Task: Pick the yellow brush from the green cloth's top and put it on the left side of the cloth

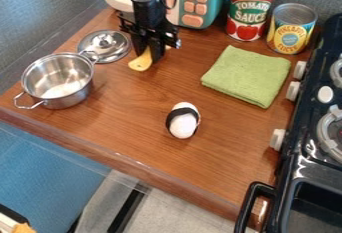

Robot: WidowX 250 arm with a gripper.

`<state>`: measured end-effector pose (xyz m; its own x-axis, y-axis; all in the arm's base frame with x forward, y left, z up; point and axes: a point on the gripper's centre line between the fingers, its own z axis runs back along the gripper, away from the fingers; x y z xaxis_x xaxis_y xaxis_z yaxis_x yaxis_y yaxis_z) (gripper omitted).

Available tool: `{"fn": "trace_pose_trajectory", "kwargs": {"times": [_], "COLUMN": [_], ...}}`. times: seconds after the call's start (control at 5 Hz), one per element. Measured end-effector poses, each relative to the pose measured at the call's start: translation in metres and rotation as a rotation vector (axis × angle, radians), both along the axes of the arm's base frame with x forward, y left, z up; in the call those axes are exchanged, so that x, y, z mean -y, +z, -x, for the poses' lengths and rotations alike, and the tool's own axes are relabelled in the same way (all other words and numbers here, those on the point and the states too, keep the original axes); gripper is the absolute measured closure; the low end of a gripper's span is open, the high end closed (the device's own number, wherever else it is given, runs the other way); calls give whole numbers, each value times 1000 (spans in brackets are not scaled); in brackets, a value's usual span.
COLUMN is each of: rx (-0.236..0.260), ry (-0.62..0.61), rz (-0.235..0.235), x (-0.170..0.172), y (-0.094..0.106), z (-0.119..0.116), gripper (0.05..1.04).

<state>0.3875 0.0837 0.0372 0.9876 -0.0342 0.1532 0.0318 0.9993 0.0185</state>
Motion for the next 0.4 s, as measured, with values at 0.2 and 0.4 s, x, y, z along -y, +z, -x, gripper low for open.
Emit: {"fn": "trace_pose_trajectory", "kwargs": {"times": [0.2,0.4], "rx": [-1,-30], "ry": [-9,-30], "rz": [-4,-3], "x": [5,5], "y": [0,1], "z": [-1,3], "gripper": [366,106]}}
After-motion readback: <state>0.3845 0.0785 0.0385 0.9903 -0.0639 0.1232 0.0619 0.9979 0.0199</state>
